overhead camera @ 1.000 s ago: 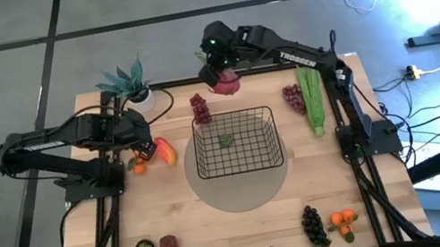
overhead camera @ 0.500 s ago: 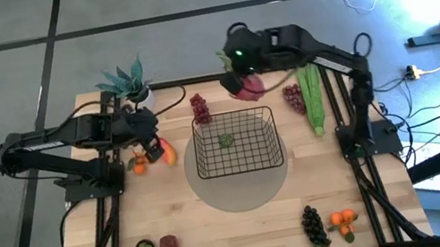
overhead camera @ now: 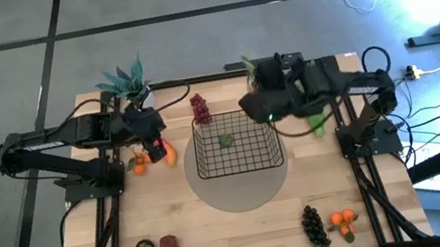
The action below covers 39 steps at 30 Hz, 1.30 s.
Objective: Build produce basket
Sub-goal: Put the pink dragon fruit into the black wire basket
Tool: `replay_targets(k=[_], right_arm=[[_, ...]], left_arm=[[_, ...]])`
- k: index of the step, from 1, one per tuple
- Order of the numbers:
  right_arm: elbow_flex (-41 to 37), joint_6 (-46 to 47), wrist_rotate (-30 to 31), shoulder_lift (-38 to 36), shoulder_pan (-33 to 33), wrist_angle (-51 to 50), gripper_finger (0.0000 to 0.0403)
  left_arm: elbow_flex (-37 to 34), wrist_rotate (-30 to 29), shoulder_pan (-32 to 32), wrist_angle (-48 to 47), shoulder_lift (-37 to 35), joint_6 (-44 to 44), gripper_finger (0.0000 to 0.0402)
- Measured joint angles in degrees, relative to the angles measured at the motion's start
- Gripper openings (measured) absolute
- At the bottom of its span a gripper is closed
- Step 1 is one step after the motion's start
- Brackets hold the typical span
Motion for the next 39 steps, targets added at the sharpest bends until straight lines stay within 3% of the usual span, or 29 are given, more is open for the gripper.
replay_targets(k=[9,16,23,30,39], right_arm=[[-22.60,22.64,1.98,-6.11,2.12,2.43,0.0000],[-38.79,25.81,-0.38,-14.06,1.25,17.48,0.0000],[-53.64,13.86,-3.18,-19.78,-0.49,44.94,0.0000],[-65.78,0.42,-8.49,-19.97,-2.92,71.67,0.0000],[-76.34,-5.48,-10.93,-19.97,-4.40,82.65,0.0000]], left_arm=[[0.00,5.03,-0.02,4.49,0.13,5.96,0.0000],[0.00,6.22,0.00,8.65,0.13,7.05,0.0000],[0.00,6.16,0.00,11.88,0.13,5.97,0.0000],[0.00,5.96,0.00,12.24,0.13,5.94,0.0000],[0.00,5.92,0.00,12.21,0.13,5.89,0.0000]])
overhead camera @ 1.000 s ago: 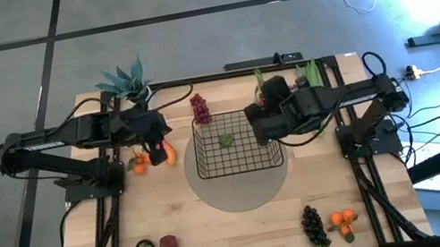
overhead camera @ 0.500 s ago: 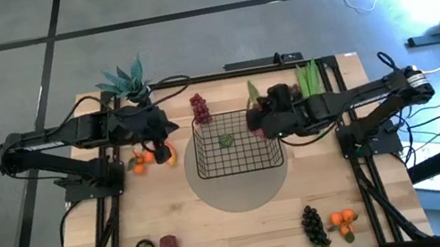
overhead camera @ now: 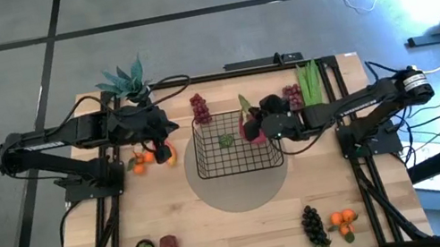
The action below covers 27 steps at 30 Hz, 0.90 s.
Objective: Build produce basket
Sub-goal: Put the pink dragon fruit into the black wire basket
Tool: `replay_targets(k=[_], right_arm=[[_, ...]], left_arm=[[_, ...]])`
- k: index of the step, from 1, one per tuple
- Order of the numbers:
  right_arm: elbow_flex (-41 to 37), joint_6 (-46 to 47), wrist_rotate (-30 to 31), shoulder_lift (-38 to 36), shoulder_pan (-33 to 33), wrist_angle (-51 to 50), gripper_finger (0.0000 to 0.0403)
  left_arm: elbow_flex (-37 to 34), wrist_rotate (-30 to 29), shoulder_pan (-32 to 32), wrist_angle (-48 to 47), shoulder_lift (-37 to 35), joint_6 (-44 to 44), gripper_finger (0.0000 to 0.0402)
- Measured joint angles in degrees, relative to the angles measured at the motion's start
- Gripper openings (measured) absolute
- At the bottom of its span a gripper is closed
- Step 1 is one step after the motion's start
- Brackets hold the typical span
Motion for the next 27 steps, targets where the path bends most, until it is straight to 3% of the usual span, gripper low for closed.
replay_targets(k=[7,14,21,27], right_arm=[[-6.14,-8.87,-7.15,0.02,-0.26,16.58,0.0000],[-6.18,-24.29,-22.29,1.06,-3.46,31.10,0.0000],[-5.86,-29.44,-34.65,6.03,-8.31,39.40,0.0000],[0.77,-35.35,-44.83,12.58,-9.84,41.00,0.0000]], left_arm=[[0.00,-0.08,0.00,-0.05,0.00,-0.06,0.0000],[0.00,-0.09,0.00,-0.58,0.00,-0.38,0.0000],[0.00,-0.08,0.00,-0.61,0.00,-0.43,0.0000],[0.00,-0.11,0.00,-0.61,0.00,-0.46,0.0000]])
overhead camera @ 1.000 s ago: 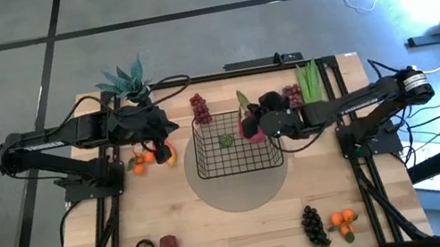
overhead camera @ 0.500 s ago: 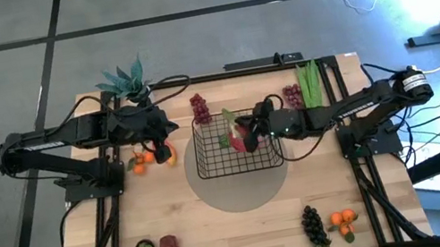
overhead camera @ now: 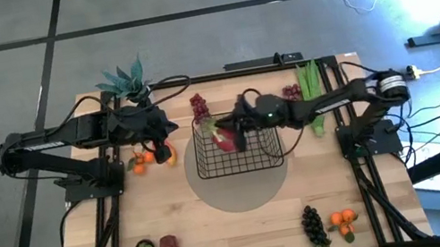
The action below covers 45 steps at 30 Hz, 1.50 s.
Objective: Build produce basket
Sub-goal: Put the pink dragon fruit into the black wire basket
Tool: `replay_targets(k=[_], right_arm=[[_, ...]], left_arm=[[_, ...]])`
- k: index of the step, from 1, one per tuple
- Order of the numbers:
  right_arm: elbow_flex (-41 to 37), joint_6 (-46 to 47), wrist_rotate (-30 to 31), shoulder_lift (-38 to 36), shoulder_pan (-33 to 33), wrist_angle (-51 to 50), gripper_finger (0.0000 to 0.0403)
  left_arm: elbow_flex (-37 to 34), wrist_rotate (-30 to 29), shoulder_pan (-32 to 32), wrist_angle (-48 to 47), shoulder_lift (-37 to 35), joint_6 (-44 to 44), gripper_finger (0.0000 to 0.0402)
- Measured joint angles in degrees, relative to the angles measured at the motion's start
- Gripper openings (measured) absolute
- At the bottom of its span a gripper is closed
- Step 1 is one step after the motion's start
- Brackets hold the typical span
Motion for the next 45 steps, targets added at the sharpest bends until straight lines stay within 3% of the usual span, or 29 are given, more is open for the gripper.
replay_targets(k=[10,20,25,32,45], right_arm=[[11.77,-4.15,-2.27,10.46,0.07,-5.43,0.0000],[11.65,-5.41,-1.97,11.01,0.11,-6.46,0.0000],[11.63,-6.90,4.00,11.00,0.07,-7.85,0.0000],[11.61,-8.48,7.11,10.99,-0.17,-9.02,0.0000],[11.56,-8.04,4.24,13.42,-0.26,-8.91,0.0000]], left_arm=[[0.00,-0.40,0.00,-0.07,0.00,0.04,0.0000],[0.00,-0.41,0.00,-1.99,0.00,0.09,0.0000],[0.00,-0.39,0.00,-2.00,0.00,0.55,0.0000],[0.00,-0.39,0.00,-2.03,0.00,0.57,0.0000],[0.00,-0.37,0.00,-2.03,0.00,0.59,0.0000]])
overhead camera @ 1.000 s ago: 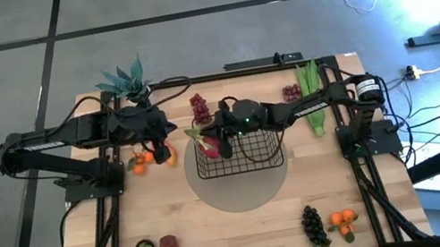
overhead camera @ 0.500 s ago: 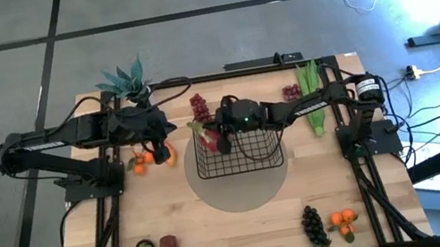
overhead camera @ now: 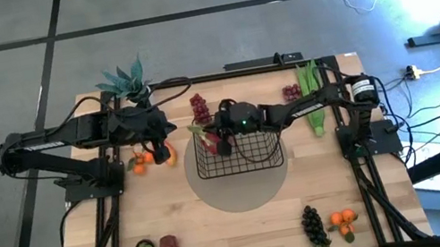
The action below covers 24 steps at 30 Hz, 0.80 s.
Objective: Build produce basket
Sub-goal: Put the pink dragon fruit into the black wire basket
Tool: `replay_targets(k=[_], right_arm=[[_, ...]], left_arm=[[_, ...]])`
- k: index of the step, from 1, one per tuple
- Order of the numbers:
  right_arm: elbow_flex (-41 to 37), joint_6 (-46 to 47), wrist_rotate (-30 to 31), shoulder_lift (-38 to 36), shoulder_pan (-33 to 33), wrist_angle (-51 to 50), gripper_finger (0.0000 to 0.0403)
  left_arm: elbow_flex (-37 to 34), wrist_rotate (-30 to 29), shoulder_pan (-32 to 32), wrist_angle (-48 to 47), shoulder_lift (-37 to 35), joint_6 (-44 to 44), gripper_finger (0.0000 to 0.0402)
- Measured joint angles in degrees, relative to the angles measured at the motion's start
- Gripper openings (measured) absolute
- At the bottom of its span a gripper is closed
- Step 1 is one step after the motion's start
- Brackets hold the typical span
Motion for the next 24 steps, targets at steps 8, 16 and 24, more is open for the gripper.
replay_targets(k=[8,16,24], right_arm=[[-0.02,-0.42,0.02,0.10,-0.11,0.69,0.0000],[-0.02,-0.17,0.02,0.10,-0.11,0.38,0.0003],[-0.02,-0.15,0.02,0.10,-0.11,0.24,0.0013]], left_arm=[[0.00,-0.02,0.00,-0.02,0.00,-0.06,0.0000],[0.00,-0.02,0.00,0.00,0.00,-0.11,0.0000],[0.00,0.00,0.00,0.00,0.00,-0.24,0.0000]])
